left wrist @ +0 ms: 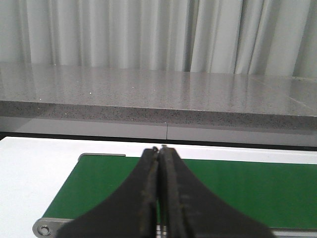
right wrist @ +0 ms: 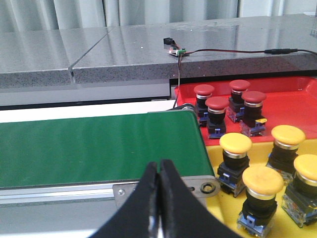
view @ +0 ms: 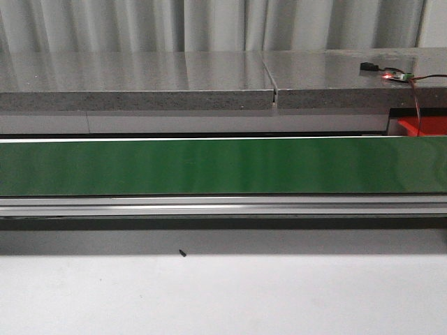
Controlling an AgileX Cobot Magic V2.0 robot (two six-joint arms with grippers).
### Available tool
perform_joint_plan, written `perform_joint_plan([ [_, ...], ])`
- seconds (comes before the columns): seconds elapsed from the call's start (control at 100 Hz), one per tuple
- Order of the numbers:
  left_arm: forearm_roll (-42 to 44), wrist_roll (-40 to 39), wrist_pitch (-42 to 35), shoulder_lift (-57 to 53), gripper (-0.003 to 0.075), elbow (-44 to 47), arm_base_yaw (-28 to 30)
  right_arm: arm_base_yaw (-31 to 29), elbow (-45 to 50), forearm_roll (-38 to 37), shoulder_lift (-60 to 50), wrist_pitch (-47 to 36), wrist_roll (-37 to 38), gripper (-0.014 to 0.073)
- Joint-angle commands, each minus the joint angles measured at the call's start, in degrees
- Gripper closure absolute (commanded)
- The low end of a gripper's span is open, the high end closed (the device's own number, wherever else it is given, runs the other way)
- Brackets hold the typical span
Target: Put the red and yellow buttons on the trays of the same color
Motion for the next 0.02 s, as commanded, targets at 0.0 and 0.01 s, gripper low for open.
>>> perform_joint_plan([
  [0.0,0.07,-0.42,-4.75,-1.97,0.0739,2.42,-0.45,-0.01,-0.82,-0.13,-1.26,-4.47,-0.14,0.0710],
  [0.01,0.07,-0.42,-4.75,-1.97,0.0739,2.42,-0.45,-0.01,-0.82,-0.13,-1.26,-4.47,-0.14,0.0710],
])
